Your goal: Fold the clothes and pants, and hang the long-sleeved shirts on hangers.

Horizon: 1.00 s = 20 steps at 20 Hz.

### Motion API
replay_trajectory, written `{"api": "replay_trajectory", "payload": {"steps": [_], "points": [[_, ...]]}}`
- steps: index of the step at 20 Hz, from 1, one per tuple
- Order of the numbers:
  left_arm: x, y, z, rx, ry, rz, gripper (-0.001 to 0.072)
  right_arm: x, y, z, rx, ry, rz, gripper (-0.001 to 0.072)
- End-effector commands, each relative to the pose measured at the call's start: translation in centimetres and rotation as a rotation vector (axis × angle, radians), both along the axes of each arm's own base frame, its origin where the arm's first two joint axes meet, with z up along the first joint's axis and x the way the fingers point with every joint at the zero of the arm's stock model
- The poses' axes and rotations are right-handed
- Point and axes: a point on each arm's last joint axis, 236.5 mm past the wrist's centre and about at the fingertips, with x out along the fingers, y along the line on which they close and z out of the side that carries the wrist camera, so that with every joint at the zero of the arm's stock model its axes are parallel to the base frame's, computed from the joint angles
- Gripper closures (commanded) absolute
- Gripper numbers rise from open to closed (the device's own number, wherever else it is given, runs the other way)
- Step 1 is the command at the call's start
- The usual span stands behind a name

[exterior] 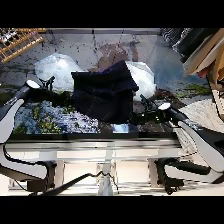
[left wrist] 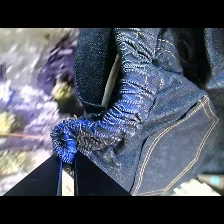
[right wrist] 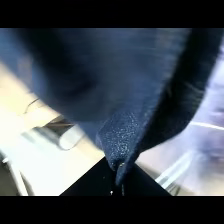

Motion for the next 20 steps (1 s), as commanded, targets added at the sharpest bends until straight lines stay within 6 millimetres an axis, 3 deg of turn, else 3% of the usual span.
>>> {"api": "replay_trajectory", "payload": {"steps": [1, 2, 4, 6, 8, 10, 11, 12, 13, 14, 15, 16, 17, 18, 20], "points": [[0.9, -1.3, 2.4, -0.057, -0.068, -0.010, 0.0698, -0.3, 0.7, 4.2, 0.051, -0.098, 0.036, 0.0677], [1.1, -1.9, 4.6, -0.096, -0.132, -0.049, 0.0699, -0.7, 0.9, 5.8, 0.069, -0.137, 0.059, 0.0677], [1.8, -3.1, 12.3, -0.195, -0.329, -0.128, 0.0699, -1.5, 0.9, 10.1, 0.068, -0.267, 0.143, 0.0678], [1.4, -3.9, 22.0, -0.278, -0.532, -0.173, 0.0699, -1.9, 0.1, 16.0, 0.011, -0.423, 0.203, 0.0678], [-1.1, -4.6, 34.2, -0.373, -0.783, -0.214, 0.0699, -1.9, -1.9, 24.5, -0.109, -0.658, 0.191, 0.0678], [-6.4, -5.3, 47.5, -0.486, -1.097, -0.237, 0.0697, -3.3, -4.2, 36.1, -0.224, -1.001, 0.105, 0.0678], [-9.8, -5.6, 52.8, -0.528, -1.244, -0.263, 0.0697, -5.0, -5.3, 41.9, -0.257, -1.176, 0.044, 0.0678], [-13.5, -5.9, 57.0, -0.559, -1.368, -0.290, 0.0697, -7.4, -6.1, 47.7, -0.260, -1.340, -0.022, 0.0678], [-17.2, -6.4, 60.1, -0.568, -1.472, -0.317, 0.0696, -9.8, -6.4, 51.9, -0.244, -1.465, -0.061, 0.0678], [-19.8, -6.9, 61.7, -0.544, -1.546, -0.330, 0.0696, -11.8, -6.6, 55.0, -0.225, -1.554, -0.088, 0.0678], [-21.2, -7.2, 62.3, -0.519, -1.575, -0.321, 0.0696, -12.8, -6.7, 56.9, -0.205, -1.593, -0.119, 0.0678], [-21.2, -7.1, 61.9, -0.461, -1.554, -0.284, 0.0697, -12.4, -6.9, 57.7, -0.187, -1.589, -0.155, 0.0678], [-19.5, -6.4, 60.4, -0.371, -1.497, -0.226, 0.0696, -10.7, -7.3, 57.4, -0.195, -1.549, -0.186, 0.0679], [-16.8, -4.9, 58.1, -0.281, -1.400, -0.147, 0.0696, -7.4, -8.1, 55.6, -0.243, -1.447, -0.216, 0.0679], [-11.4, -3.2, 51.1, -0.240, -1.163, -0.067, 0.0696, 0.1, -8.2, 48.7, -0.334, -1.187, -0.164, 0.0679]]}}
